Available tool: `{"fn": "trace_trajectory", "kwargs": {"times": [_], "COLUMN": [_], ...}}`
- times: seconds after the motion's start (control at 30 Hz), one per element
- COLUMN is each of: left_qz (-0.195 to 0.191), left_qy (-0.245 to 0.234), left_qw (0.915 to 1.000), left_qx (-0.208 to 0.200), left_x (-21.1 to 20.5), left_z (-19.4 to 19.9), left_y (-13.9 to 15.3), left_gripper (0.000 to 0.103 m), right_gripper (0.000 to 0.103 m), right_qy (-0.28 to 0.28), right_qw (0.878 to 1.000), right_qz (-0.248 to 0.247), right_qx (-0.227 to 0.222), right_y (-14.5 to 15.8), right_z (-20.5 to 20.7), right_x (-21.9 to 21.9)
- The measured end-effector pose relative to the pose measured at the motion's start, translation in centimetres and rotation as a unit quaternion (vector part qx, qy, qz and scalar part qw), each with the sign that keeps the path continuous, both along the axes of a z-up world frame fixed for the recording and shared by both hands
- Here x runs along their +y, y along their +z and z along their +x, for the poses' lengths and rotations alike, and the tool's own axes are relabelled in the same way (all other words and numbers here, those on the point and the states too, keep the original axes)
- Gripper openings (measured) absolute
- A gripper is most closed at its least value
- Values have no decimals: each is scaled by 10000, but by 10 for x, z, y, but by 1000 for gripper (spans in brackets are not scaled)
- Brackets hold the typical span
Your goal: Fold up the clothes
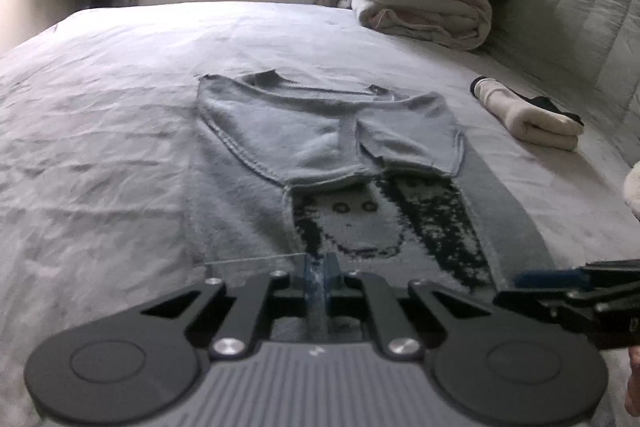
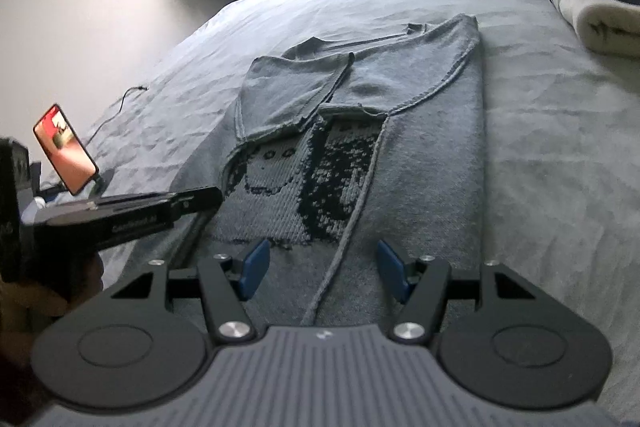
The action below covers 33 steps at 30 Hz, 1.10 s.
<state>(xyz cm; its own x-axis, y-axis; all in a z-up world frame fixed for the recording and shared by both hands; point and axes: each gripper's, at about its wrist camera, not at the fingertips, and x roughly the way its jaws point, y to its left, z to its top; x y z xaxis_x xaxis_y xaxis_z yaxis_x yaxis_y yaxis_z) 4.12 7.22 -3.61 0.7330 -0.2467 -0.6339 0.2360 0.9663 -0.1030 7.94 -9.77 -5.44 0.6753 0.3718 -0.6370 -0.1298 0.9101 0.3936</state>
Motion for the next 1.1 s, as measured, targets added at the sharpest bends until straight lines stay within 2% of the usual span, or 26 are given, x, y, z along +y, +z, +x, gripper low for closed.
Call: {"fn": "trace_trajectory", "kwargs": {"times": [0.03, 0.1, 0.17, 0.43, 0.73, 0.83, 0.9, 0.97, 1.1], "left_qz": [43, 129, 212, 1025, 1901, 1846, 1697, 1461, 641], "left_qy": [-40, -120, -193, -624, -1105, -966, -758, -531, -102], "left_qw": [10000, 9998, 9995, 9919, 9737, 9766, 9817, 9875, 9979], "left_qx": [-34, -101, -128, -408, -588, -529, -409, -276, 45], "left_x": [-1, -2, -3, -36, -79, -82, -81, -77, -64], "left_z": [-1, -3, -1, 27, 65, 77, 86, 93, 104], "left_y": [1, 4, 7, 6, -7, -7, -7, -6, -2], "left_gripper": [9, 29, 36, 36, 35, 29, 9, 7, 5], "right_gripper": [64, 64, 64, 64, 64, 64, 64, 64, 64], "right_qy": [-11, -32, -31, -36, -102, -148, -203, -243, -308], "right_qw": [10000, 10000, 10000, 9998, 9995, 9993, 9990, 9984, 9975], "right_qz": [13, 21, 57, 118, 233, 288, 374, 472, 611], "right_qx": [2, -24, -49, -125, -174, -174, -168, -170, -163], "right_y": [1, 4, 7, 16, 22, 23, 24, 25, 27], "right_z": [0, 0, 0, 1, 2, 2, 2, 2, 3], "right_x": [-1, -2, -4, -11, -19, -23, -27, -31, -37]}}
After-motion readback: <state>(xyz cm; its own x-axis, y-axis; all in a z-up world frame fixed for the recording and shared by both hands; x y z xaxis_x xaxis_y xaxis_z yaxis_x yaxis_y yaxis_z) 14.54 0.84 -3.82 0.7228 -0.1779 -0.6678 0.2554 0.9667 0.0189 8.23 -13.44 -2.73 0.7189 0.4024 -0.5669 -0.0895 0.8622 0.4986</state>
